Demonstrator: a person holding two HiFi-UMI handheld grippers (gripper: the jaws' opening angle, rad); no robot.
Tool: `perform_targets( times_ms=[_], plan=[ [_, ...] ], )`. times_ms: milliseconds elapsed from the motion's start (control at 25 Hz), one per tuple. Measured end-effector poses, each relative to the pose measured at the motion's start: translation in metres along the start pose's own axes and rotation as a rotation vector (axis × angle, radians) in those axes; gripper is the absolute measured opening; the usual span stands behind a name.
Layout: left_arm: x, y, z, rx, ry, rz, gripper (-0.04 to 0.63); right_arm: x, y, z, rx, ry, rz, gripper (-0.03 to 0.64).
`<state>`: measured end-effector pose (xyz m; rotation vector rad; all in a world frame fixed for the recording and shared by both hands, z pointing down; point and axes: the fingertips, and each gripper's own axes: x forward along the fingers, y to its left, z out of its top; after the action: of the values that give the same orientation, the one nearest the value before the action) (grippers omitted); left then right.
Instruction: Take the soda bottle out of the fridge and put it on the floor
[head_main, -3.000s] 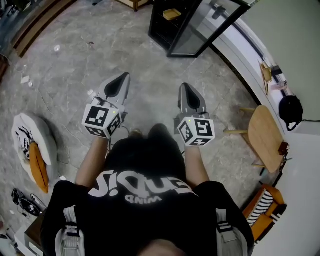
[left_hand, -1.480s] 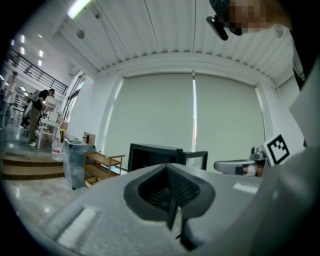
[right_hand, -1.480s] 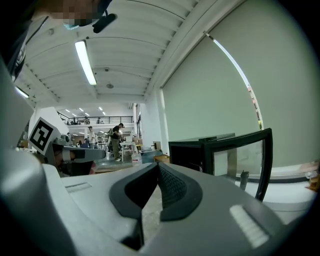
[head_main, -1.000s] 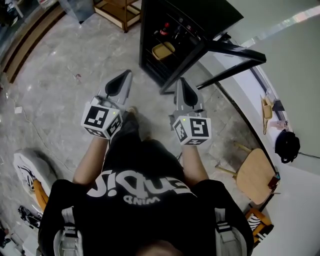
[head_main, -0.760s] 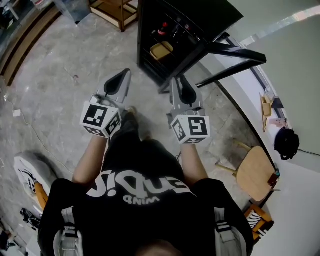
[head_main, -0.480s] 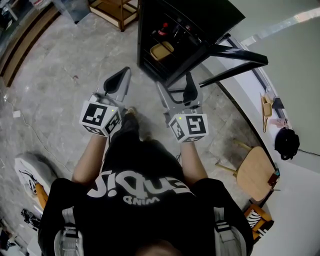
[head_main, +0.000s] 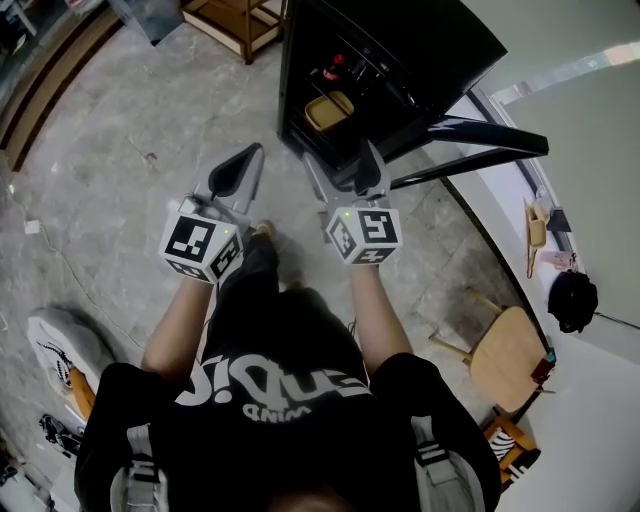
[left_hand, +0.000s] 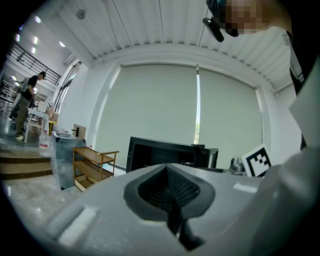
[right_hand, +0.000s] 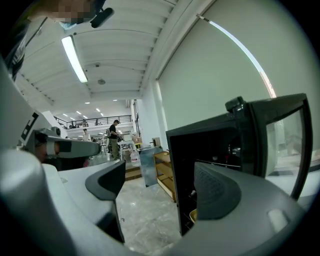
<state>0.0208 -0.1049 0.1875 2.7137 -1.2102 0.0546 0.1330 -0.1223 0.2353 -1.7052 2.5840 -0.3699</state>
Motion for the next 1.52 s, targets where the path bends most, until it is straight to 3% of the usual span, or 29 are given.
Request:
perform_targets(
  times_ms=[520, 920, 1440, 1520],
  plan=[
    [0.064, 0.071, -0.039, -0.026, 0.025, -0.021, 0.002, 0.175, -0.109, -0.075, 0.042, 0.044, -0.094, 0.417],
    [0.098, 0.107, -0.102, -0.046, 0.034, -0.07, 0.002, 0.256, -0.2, -0.15, 0.105, 0.094, -0.231, 0.417],
    [0.107, 0.133, -0.198, -0.084, 0.067, -0.081, 0.002, 0.33, -0.243, -0.214, 0.03, 0.151, -0.25, 0.397],
    [0.102, 0.139, -0.206, -0.09, 0.085, -0.069, 0.002, 0.335, -0.249, -0.218, 0.026, 0.153, -0.267, 0.366]
  ],
)
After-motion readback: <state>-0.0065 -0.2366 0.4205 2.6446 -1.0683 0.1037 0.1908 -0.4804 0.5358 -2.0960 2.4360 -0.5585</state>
